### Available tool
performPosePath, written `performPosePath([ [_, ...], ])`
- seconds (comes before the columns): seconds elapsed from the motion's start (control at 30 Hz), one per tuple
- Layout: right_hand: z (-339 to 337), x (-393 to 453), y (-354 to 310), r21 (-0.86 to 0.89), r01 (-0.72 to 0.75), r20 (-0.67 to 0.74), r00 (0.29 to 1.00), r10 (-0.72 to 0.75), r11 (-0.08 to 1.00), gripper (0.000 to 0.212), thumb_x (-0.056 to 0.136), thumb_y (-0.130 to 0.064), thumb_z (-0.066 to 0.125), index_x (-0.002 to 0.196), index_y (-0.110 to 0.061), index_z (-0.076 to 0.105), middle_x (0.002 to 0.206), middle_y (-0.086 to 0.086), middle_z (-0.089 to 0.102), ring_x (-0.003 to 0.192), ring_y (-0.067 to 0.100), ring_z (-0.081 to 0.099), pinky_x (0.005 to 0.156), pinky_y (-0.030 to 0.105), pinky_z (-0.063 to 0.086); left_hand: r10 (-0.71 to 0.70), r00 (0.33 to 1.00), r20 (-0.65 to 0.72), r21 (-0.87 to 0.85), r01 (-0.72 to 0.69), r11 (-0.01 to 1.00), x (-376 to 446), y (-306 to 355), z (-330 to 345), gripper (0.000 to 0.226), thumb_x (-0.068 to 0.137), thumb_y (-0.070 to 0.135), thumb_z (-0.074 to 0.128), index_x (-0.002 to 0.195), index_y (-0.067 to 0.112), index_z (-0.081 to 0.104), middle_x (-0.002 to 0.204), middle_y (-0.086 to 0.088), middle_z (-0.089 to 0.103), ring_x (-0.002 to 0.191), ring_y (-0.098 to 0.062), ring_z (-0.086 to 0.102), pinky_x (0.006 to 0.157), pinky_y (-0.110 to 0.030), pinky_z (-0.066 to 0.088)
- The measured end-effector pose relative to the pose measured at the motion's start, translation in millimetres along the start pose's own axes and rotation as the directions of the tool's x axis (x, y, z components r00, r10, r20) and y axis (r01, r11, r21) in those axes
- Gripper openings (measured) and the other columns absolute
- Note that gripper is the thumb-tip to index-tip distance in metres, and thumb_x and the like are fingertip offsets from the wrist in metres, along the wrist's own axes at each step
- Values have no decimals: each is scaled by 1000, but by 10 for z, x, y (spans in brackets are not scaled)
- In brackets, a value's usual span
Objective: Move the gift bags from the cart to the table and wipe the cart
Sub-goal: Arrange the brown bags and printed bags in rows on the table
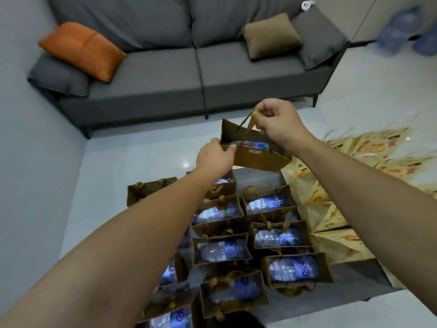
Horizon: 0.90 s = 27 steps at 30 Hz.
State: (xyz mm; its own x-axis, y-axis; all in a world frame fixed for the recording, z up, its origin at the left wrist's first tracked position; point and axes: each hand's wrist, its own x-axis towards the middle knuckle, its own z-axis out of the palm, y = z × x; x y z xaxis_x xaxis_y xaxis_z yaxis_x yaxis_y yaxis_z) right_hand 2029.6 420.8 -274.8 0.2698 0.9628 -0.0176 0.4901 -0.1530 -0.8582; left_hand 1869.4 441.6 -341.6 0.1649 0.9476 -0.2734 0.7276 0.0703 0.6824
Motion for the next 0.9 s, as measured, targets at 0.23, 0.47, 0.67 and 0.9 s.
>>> performPosePath([
  [0.23,626,-943,-1082,85,85,-19,996,-84,993,17,99,-6,55,91,-12,68,66,-8,58,52,-6,53,51,9,41,-98,972,-213,-198,55,979,-661,-577,-884,39,103,55,43,114,19,56,101,0,62,90,-18,61,75,-30,51],
  [0.47,1636,-2133,-1387,58,-13,59,998,10,998,19,98,-9,56,87,-15,70,77,5,60,69,16,54,59,27,47,-186,978,-92,-118,175,978,-1701,-1885,-1473,17,99,29,51,105,18,62,96,-4,64,86,-23,63,81,-42,61],
  [0.67,2184,-3064,-1364,11,-71,144,987,69,997,21,96,-5,58,80,-16,67,82,6,64,69,11,58,53,21,48,-222,975,7,-106,222,969,-2549,-2714,-1529,17,95,29,52,96,21,66,97,-5,67,88,-30,67,83,-45,61],
  [0.9,2288,-3739,-1227,-53,-80,273,957,92,995,12,93,-2,60,85,0,70,86,16,65,74,15,59,65,25,45,-270,950,154,-145,292,945,-3172,-3070,-1292,11,97,28,52,95,20,60,96,-5,67,85,-26,67,81,-43,63],
])
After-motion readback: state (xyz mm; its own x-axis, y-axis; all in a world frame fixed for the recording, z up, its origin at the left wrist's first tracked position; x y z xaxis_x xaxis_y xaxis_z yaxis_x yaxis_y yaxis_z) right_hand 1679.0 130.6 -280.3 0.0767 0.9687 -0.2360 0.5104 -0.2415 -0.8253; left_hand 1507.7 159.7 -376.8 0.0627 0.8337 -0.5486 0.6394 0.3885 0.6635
